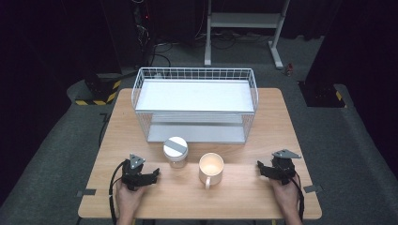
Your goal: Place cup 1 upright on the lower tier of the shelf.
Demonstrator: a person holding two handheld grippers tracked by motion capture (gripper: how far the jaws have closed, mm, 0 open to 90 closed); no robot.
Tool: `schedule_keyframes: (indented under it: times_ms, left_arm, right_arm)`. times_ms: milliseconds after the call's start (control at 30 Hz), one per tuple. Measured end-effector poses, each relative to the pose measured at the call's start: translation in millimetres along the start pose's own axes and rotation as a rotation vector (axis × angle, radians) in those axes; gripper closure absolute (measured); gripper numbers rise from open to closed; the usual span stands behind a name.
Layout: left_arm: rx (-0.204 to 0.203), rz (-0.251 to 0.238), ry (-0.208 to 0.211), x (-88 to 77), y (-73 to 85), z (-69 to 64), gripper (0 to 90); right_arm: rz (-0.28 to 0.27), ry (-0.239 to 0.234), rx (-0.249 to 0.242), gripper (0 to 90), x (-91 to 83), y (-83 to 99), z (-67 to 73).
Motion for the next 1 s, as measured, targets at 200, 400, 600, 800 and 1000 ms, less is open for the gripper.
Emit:
schedule_keyframes:
  times_ms: [200,400,600,800,1000]
  left_arm:
    - [-0.001,0.001,0.001,-0.1,0.0,0.3,13.0]
    - [-0.018,-0.007,-0.005,0.3,-0.9,0.4,14.5]
    - [-0.057,-0.002,-0.041,1.4,-2.2,-0.8,15.3]
    - [-0.049,-0.004,-0.038,1.9,-2.6,-1.3,15.2]
    - [-0.044,-0.003,-0.026,1.9,-2.7,-1.2,15.3]
  right_arm:
    - [-0.002,0.002,0.001,23.4,-0.6,0.6,-0.6]
    - [0.002,0.006,0.009,22.5,-0.8,1.1,-1.0]
    - [0.003,0.006,0.010,22.5,-0.8,1.1,-0.9]
    - [0.003,0.006,0.010,22.5,-0.8,1.1,-0.9]
    - [0.003,0.005,0.010,22.5,-0.8,1.1,-0.9]
Point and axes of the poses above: each handheld gripper's, and its own axes: x roughly forward along the jaws, y roughly out of its underside, z roughly to its left, the point moved 9 cm from there along x, roughly forward along the jaws, and after that the axes turned 5 degrees about -y, right-handed, at the moved point
